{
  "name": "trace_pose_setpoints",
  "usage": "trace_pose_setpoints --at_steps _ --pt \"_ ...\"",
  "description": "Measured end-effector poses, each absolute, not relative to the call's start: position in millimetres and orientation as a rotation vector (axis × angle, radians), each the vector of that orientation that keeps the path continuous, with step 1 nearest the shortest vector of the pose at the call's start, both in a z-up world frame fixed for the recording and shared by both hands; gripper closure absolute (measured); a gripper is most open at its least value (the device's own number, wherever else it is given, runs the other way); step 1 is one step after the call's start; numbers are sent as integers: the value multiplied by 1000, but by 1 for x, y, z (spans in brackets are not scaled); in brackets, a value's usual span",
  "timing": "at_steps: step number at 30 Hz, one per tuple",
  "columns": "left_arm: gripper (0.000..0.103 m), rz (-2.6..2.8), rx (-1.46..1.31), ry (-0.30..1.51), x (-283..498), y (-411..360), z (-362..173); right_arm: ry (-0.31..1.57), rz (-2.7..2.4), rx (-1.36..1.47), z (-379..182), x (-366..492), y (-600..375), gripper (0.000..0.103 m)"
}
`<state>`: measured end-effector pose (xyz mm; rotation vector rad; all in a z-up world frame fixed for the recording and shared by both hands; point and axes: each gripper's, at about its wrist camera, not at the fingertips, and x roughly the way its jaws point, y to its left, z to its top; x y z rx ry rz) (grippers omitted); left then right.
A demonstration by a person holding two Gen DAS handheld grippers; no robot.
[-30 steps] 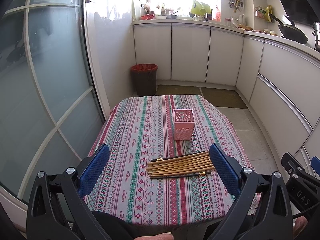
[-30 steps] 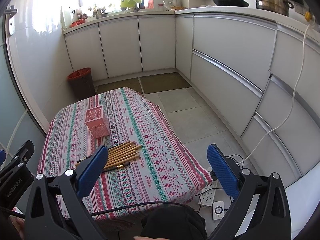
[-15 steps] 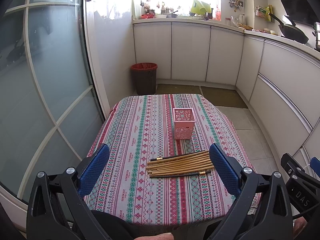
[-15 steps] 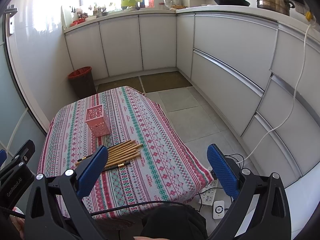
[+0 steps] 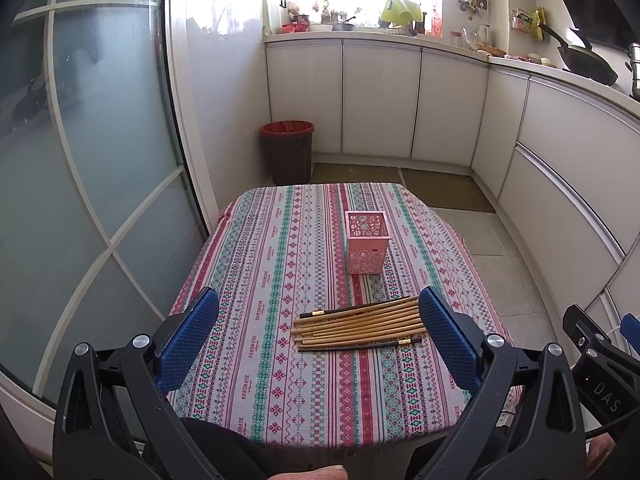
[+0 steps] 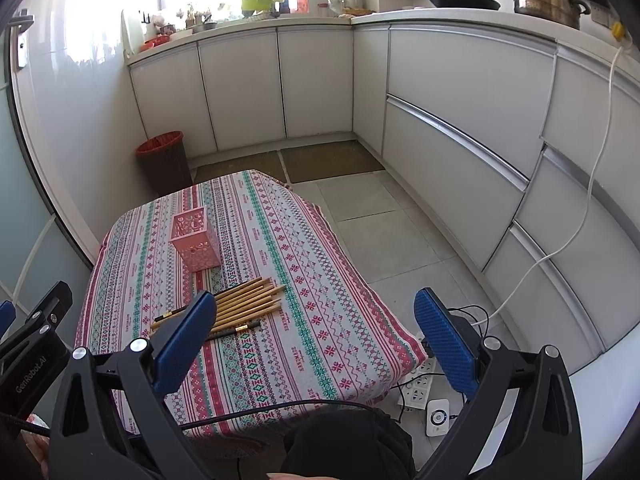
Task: Organize utensils
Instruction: 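Reach into the chopstick bundle and grasp the black chopstick with the left gripper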
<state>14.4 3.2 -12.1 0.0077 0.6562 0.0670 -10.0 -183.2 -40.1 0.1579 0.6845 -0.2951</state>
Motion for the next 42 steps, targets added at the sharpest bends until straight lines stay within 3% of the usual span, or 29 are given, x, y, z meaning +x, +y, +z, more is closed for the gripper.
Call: trace_pose_setpoints --at_steps 8,17,21,28,33,42 --pt "7 -65 83 783 74 -10 -31 718 -212 372 -53 -8 -222 7" --pt "7 -341 200 1214 193 -97 -126 711 -175 670 -103 4 -307 7" --pt "9 -433 268 1326 201 -127 -159 835 -164 736 -135 27 -324 7" --pt "19 -607 340 1547 202 -128 -212 895 -156 894 -184 45 -338 7" --pt "52 -676 449 1595 201 -140 -239 848 -163 995 -191 45 -355 7" --pt "57 -721 597 1529 200 -151 -245 874 -161 1036 -203 55 -360 7"
